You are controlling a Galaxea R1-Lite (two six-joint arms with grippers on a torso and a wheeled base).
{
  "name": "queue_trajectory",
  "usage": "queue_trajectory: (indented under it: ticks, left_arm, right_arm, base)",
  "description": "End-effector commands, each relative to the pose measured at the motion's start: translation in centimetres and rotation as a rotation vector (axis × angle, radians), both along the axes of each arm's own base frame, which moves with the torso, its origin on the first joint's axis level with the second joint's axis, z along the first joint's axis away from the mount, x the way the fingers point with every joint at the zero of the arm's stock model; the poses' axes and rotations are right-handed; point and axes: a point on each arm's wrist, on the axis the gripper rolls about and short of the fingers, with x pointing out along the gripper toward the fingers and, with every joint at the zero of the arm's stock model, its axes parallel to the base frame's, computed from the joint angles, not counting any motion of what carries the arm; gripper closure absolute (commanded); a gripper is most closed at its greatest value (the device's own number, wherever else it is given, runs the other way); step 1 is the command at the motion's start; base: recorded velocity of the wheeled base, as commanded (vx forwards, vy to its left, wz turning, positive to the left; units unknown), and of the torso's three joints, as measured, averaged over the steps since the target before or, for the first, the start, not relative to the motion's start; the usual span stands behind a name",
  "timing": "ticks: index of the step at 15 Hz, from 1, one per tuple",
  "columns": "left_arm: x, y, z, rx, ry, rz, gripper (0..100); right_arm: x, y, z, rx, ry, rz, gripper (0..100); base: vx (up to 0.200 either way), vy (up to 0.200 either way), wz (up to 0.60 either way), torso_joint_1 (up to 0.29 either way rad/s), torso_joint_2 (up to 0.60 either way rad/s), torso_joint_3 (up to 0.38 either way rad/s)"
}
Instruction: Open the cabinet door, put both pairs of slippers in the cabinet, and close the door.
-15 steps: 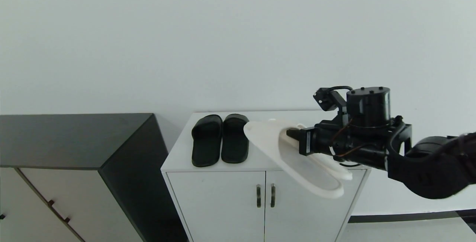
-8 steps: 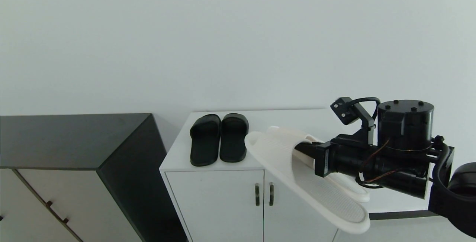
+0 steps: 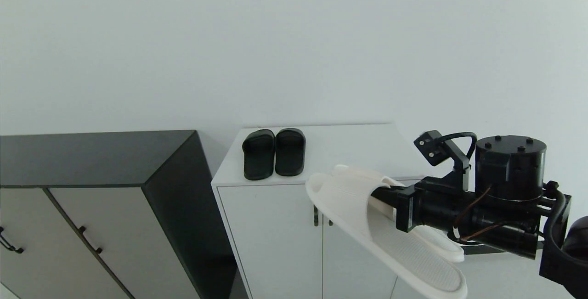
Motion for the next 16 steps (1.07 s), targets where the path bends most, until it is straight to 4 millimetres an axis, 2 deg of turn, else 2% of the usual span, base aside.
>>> queue_trajectory:
  ticks: [1, 5, 9, 14, 16]
  left_arm:
    - [0.0, 0.0, 0.0, 0.0, 0.001, 0.001, 100]
    - [0.0, 0.0, 0.0, 0.0, 0.001, 0.001, 100]
    - [0.0, 0.0, 0.0, 0.002, 0.001, 0.001, 100]
    - [0.0, 0.0, 0.0, 0.003, 0.001, 0.002, 100]
    - [0.0, 0.0, 0.0, 0.005, 0.001, 0.002, 100]
  right_arm:
    - [-0.3, -0.2, -0.1, 0.001, 0.0, 0.014, 100]
    - [-0.9, -0.6, -0.8, -0.021, 0.016, 0.045, 100]
    - [-0.4, -1.6, -1.3, -0.044, 0.022, 0.021, 100]
    - [-0.4, -1.6, -1.4, -0.057, 0.012, 0.026, 100]
    - [-0.5, -1.7, -1.6, -0.063, 0.017, 0.028, 100]
  base:
    - [0.0, 0.0, 0.0, 0.0, 0.0, 0.0]
    - [0.0, 0.0, 0.0, 0.0, 0.0, 0.0]
    - [0.0, 0.0, 0.0, 0.0, 0.0, 0.0]
    - [0.0, 0.0, 0.0, 0.0, 0.0, 0.0]
    - [0.0, -0.2, 0.0, 0.002, 0.0, 0.005]
